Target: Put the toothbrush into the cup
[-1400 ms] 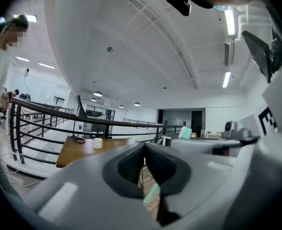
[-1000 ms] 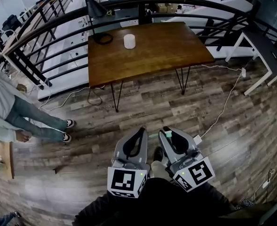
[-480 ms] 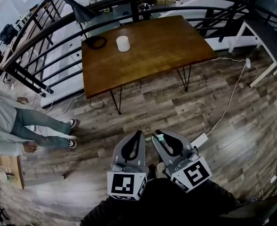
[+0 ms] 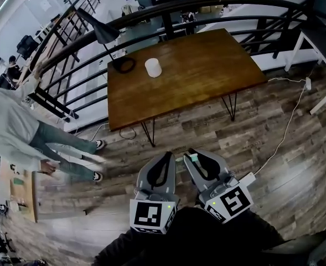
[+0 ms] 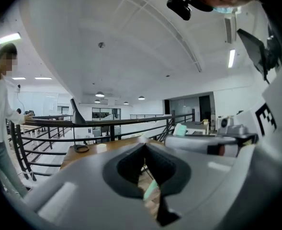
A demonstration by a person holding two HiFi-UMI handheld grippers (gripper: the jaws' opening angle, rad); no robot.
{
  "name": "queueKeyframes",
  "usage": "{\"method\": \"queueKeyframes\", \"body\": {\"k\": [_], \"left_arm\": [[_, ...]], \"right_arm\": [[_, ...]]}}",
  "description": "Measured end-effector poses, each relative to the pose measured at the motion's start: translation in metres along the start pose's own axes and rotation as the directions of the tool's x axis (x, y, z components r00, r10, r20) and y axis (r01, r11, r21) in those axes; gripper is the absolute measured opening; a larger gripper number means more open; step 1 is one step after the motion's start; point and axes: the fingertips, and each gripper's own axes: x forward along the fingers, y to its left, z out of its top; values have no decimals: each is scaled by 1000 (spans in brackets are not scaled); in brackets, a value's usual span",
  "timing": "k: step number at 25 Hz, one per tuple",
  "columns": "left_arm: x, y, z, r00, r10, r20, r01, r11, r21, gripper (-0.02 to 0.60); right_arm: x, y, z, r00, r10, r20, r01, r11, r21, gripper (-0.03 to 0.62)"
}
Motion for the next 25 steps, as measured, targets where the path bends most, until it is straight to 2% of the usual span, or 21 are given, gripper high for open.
{"method": "queueKeyframes", "body": {"k": [7,13,20,25], "left_arm": [[22,9,8,999,45,-21,-45,999,-16,8],[47,33,0,999,43,-24,-44,998,-45,8],[93,63,-3,999,-6,-39,2,995,-96,8],[120,87,0,999,-47,-26,44,994,-99,8]], "right_arm": [[20,-26,9,1000,21,4,-21,1000,18,57],[47,-46,5,1000,2,-8,-2,1000,7,57],[89,-72,0,997,-44,-63,44,999,3,57],[122,-85,4,996,-76,-53,75,997,-22,57]]}}
